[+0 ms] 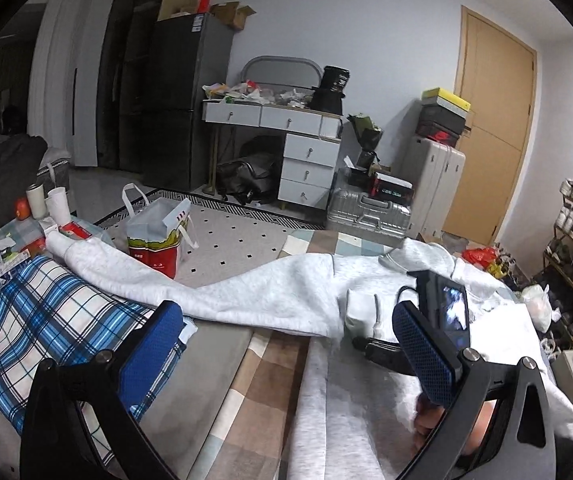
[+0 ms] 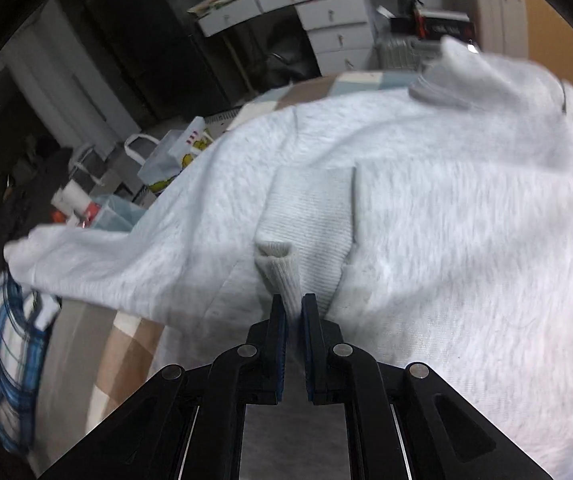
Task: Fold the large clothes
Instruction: 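Carry the sleeve across the sweatshirt body with the right gripper and release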
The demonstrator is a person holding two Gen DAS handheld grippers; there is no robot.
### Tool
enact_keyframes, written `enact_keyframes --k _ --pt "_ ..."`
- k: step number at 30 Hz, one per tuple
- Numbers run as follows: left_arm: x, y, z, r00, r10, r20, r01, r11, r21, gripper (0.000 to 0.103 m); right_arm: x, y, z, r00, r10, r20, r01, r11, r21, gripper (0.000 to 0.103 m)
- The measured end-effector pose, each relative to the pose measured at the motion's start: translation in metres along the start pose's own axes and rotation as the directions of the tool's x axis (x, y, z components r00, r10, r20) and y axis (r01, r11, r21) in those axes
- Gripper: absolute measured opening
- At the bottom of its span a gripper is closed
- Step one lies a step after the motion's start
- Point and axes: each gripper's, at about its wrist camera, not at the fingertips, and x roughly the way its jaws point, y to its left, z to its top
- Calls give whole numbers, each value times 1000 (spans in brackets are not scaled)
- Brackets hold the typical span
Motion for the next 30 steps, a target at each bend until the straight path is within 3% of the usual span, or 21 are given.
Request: enact_keyframes --k 2,4,5,7,9,11,13,14,16,18,19,21,23,25,26,30 --pt "-1 2 -1 1000 -4 -3 4 1000 6 102 -10 9 -2 993 94 -69 -96 995 -24 27" --pt "-1 3 0 1000 -8 -8 8 1000 3 102 -40 0 -8 986 159 -51 -161 986 -36 33" --pt "-1 2 -1 1000 -8 -10 8 1000 3 102 -57 -4 -7 989 145 -14 -146 989 -41 37" --pt "-1 -2 -2 1000 -3 -14 3 1000 10 102 -93 -33 -7 996 63 66 -61 998 -34 64" --pt "2 -7 -4 1000 2 -27 -1 1000 25 102 -110 -60 -2 989 -89 120 91 996 -12 71" --pt "7 -12 -6 999 1 -46 1 999 37 102 -120 -105 -5 946 -308 100 306 951 36 71" --pt "11 -19 -8 998 9 -62 -6 999 47 102 -113 -143 -12 893 -450 17 449 892 55 70" --pt "12 -21 -10 997 9 -70 -5 999 54 102 -106 -157 -16 871 -490 -31 491 869 58 69" --pt "15 -26 -11 997 10 -82 -4 998 65 102 -96 -189 -33 839 -532 -113 541 839 66 56" --pt "15 -30 -14 996 14 -91 -6 997 81 102 -88 -207 -48 845 -509 -162 526 846 84 55" --pt "16 -32 -16 995 16 -96 -8 996 90 102 -95 -211 -53 862 -492 -124 504 857 104 57" --pt "17 -37 -18 994 24 -102 -13 994 110 102 -100 -213 -53 868 -479 -132 492 866 90 56" --pt "19 -38 -20 993 32 -111 -18 992 127 102 -115 -207 -51 870 -489 -59 492 868 63 54" --pt "21 -39 -20 992 35 -120 -20 992 128 102 -131 -201 -49 855 -518 7 517 853 69 57" --pt "21 -37 -20 992 37 -124 -21 992 124 102 -136 -205 -48 845 -534 7 532 842 89 58" --pt "24 -36 -20 989 36 -140 -20 994 110 102 -119 -233 -67 844 -525 -107 536 829 162 56"
